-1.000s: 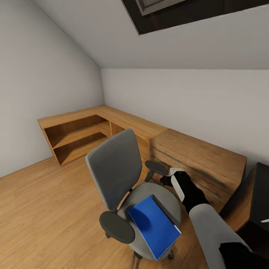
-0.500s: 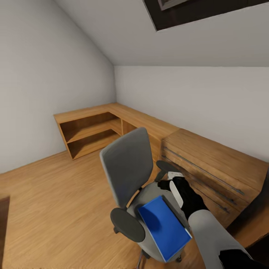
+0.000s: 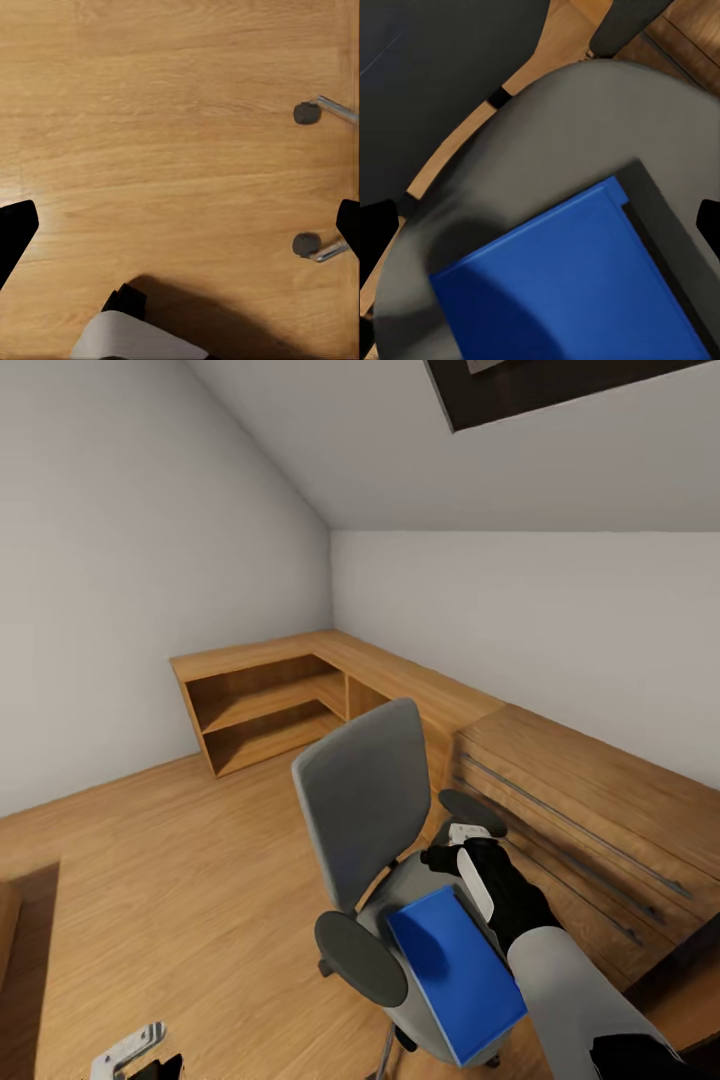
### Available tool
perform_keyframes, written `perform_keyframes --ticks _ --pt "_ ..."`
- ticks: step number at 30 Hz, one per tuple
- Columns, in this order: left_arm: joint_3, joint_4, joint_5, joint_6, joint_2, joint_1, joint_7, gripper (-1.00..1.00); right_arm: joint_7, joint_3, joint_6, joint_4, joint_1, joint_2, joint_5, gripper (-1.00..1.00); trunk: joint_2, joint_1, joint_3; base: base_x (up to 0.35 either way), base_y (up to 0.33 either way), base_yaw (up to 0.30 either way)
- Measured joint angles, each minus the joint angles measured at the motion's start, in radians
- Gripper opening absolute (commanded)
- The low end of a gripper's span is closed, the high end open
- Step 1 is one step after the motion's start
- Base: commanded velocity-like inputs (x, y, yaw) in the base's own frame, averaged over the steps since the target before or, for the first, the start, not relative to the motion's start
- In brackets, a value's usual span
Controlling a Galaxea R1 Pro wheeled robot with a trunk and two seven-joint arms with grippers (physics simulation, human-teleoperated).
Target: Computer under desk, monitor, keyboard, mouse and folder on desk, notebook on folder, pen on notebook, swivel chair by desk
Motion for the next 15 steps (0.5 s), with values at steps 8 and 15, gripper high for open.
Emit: perform_keyframes --ticks 8,15 --pt "0.028 0.003 0.018 0.045 -0.003 0.0 -0.001 1.0 0.003 -0.001 -0.006 0.0 0.003 -0.002 0.007 1.0 0.0 0.0 -0.001 0.0 0.0 0.015" --pt "0.029 0.054 0.015 0.003 -0.003 0.0 -0.001 1.0 0.004 0.0 -0.035 0.0 0.004 -0.02 0.01 1.0 -0.049 0.027 -0.023 0.0 0.0 0.002"
